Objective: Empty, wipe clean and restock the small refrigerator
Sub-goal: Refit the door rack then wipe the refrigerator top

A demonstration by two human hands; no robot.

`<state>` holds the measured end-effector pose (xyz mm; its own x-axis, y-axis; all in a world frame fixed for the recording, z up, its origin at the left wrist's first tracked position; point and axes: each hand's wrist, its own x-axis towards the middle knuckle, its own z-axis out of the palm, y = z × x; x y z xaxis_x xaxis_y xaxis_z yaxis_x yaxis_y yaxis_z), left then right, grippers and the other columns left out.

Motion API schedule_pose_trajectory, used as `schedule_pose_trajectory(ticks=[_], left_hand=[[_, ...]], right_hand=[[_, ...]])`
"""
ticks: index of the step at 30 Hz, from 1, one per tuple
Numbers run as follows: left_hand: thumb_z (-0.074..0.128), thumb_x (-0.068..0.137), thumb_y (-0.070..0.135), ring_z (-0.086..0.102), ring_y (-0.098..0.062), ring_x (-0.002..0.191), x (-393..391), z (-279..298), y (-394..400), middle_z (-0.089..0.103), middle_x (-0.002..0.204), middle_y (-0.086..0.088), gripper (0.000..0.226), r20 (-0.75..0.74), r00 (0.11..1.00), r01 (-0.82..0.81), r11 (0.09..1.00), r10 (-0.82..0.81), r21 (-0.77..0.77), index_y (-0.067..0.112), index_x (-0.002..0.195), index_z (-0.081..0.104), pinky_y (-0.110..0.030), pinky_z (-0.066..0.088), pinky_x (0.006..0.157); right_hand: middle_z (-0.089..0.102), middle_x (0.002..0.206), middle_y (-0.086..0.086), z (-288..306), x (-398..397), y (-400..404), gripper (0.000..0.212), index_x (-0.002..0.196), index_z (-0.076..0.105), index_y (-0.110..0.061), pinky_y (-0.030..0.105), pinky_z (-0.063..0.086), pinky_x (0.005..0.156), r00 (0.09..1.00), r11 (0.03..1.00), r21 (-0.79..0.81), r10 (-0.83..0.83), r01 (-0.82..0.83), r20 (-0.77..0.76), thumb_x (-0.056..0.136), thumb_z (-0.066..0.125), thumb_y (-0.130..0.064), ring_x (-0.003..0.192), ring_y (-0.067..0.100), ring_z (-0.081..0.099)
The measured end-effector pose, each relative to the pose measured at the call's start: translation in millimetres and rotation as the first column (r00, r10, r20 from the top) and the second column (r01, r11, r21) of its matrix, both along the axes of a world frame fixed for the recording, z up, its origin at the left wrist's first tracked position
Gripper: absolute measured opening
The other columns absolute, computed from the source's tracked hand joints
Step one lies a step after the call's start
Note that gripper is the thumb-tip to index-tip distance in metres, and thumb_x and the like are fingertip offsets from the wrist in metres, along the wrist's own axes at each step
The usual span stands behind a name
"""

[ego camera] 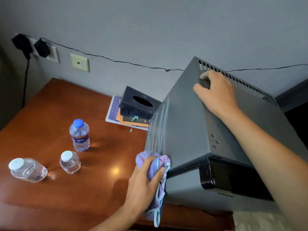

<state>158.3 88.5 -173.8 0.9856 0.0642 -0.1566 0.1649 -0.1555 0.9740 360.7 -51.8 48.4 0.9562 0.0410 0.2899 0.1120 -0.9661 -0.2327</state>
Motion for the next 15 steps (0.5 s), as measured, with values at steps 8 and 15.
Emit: schedule_pose_trajectory(ticks=[8, 15], left_hand=[[0.034, 0.093, 0.075, 0.053, -0.004, 0.12, 2.0, -13.7, -8.9, 0.058, 0.131, 0.015, 0.04, 0.064, 0.998, 0.022, 1.0, -0.023, 0.019, 0.067, 0.131, 0.044, -0.024, 0.044, 0.097], [0.048, 0.1, 0.058, 0.063, -0.035, 0.103, 39.4, -69.1, -15.0, 0.065, 0.119, -0.002, 0.032, -0.138, 0.988, -0.045, 0.988, 0.065, 0.148, 0.037, 0.122, 0.056, -0.033, 0.043, 0.074]], right_hand=[[0.048, 0.123, -0.009, 2.0, -5.1, 6.8, 0.039, 0.12, 0.055, -0.023, 0.032, 0.035, 0.089, 0.999, 1.0, 0.005, -0.014, 0.014, -0.046, 0.083, 0.062, -0.035, 0.118, 0.019, 0.05], [0.05, 0.124, -0.004, 0.1, -0.9, 7.5, 0.049, 0.118, 0.055, -0.024, 0.033, 0.035, 0.09, 0.999, 1.0, 0.003, -0.02, 0.02, -0.03, 0.073, 0.054, -0.043, 0.113, 0.015, 0.049]])
